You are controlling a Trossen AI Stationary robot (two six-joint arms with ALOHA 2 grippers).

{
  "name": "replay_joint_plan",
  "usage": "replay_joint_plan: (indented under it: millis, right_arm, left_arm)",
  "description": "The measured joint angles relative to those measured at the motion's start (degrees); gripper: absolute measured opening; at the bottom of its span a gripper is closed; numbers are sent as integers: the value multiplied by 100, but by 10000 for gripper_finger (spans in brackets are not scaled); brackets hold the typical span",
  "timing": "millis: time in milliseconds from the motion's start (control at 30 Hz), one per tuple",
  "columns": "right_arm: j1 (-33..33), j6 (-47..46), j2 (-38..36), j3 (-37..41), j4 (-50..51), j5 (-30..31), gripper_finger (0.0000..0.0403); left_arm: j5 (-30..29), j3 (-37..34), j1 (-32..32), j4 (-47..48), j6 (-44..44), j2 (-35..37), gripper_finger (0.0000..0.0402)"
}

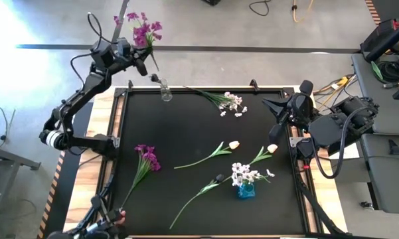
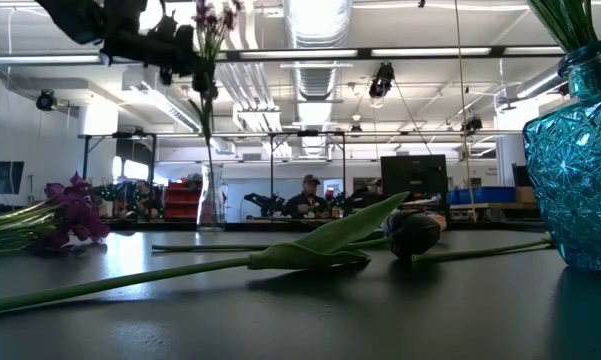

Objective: Sort flowers into vase by color
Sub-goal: Put the top violet flowers into the transparent vase

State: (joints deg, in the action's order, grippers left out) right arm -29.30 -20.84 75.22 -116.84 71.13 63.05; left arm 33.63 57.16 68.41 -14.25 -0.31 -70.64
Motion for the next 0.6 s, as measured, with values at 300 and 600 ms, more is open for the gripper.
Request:
replay_joint_plan:
  millis: [300, 600]
  right_arm:
    - [0, 55, 0, 0, -164, 9, 13]
    - [0, 150, 0, 0, -367, 17, 13]
  left_arm:
    - [636, -816, 222, -562, 12, -341, 1]
    - [634, -1707, 237, -1761, -410, -397, 1]
